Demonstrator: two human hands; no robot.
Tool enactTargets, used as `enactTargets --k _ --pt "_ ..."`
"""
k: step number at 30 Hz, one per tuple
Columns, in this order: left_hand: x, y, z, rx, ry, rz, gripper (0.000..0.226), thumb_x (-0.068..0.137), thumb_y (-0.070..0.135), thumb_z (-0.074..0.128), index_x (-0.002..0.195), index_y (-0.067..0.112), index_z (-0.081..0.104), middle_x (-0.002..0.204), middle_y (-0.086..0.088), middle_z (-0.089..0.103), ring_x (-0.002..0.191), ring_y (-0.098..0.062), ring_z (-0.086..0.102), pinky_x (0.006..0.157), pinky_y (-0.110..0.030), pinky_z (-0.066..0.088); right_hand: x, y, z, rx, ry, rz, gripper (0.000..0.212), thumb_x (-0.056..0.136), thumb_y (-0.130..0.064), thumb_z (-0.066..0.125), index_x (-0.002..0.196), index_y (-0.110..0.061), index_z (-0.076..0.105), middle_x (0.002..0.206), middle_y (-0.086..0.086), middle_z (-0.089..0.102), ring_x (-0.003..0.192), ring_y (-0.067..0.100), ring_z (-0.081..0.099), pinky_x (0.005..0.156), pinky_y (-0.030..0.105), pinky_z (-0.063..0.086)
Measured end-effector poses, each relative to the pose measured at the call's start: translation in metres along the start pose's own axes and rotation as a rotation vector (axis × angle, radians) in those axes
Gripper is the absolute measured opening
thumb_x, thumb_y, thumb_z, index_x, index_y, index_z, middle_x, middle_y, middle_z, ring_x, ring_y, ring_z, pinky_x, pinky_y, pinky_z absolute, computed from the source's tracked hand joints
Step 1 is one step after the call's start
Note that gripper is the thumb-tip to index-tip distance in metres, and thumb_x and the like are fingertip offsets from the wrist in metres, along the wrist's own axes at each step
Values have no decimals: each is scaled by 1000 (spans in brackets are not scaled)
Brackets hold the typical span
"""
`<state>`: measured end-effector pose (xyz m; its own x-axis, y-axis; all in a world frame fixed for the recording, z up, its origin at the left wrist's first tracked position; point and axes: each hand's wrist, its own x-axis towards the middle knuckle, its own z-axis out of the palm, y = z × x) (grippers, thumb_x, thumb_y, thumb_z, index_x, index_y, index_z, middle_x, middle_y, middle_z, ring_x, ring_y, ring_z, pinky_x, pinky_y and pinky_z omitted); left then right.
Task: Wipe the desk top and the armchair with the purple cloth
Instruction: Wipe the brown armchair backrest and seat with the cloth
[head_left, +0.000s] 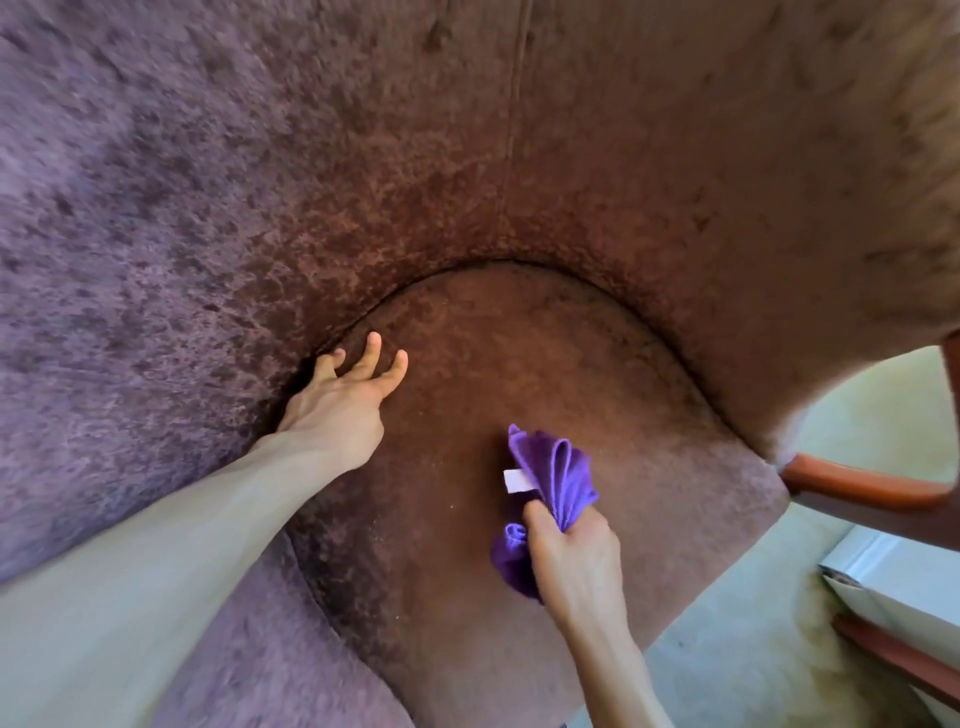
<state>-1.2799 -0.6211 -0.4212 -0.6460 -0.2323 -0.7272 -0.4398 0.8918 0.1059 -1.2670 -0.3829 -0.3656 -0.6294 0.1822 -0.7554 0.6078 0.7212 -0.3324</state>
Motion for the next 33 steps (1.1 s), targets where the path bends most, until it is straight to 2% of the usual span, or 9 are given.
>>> enactTargets --k 2,4,10,16,18,21,23,28,33 --pt "0 0 1 6 2 -6 92 94 -3 34 156 55 -1 167 21 -15 155 -24 1 114 -37 38 18 -11 -8 128 188 4 34 84 -37 58 79 -3 64 84 19 70 88 38 65 80 40 50" --pt "1 1 2 9 3 -4 92 93 -3 36 156 54 -1 168 19 -15 155 -24 1 113 -37 40 39 -30 -8 144 228 -13 36 87 -37 57 87 -2 66 94 24 69 95 40 64 83 40 46" --pt "5 -1 2 35 1 0 93 95 1 44 156 54 -2 168 19 -16 154 -26 5 113 -40 41 17 -28 60 -111 -129 -26 47 87 -46 51 110 -7 64 119 23 65 112 40 60 91 38 45" --pt "-10 -5 12 -42 114 46 92 93 -3 42 158 51 5 169 17 -13 156 -24 2 115 -40 39 -52 11 92 -270 -344 -45 36 83 -50 46 86 -15 53 105 13 66 104 38 60 87 38 48" --pt "-18 -9 15 -54 155 64 88 94 0 44 158 51 9 169 14 -13 157 -23 0 116 -41 37 -59 14 86 -218 -306 -84 42 76 -56 43 78 -15 53 94 11 69 95 36 63 80 37 49" --pt "-35 -15 24 -23 197 -1 84 95 3 46 158 47 12 170 3 -10 156 -25 6 113 -42 39 -47 3 64 5 -79 -92 44 74 -54 49 70 -11 55 76 9 69 81 33 65 74 39 50" --pt "-45 -16 29 -4 176 -54 83 97 4 45 159 46 9 171 0 -7 153 -27 14 110 -42 42 -27 -12 56 50 12 -78 40 76 -49 51 71 -9 57 81 14 69 86 36 65 77 41 50" --pt "-44 -14 24 51 59 -70 78 100 5 36 159 46 7 171 3 -5 148 -29 25 104 -42 46 -16 -31 81 -331 -215 -95 48 88 -48 54 112 -7 62 121 26 64 115 43 59 93 40 47" --pt "-41 -16 13 104 -50 -52 85 97 4 43 160 45 3 171 0 -8 143 -31 30 106 -40 46 -51 -12 91 -525 -360 -143 44 88 -49 48 109 -11 59 119 18 63 114 39 59 92 39 47"
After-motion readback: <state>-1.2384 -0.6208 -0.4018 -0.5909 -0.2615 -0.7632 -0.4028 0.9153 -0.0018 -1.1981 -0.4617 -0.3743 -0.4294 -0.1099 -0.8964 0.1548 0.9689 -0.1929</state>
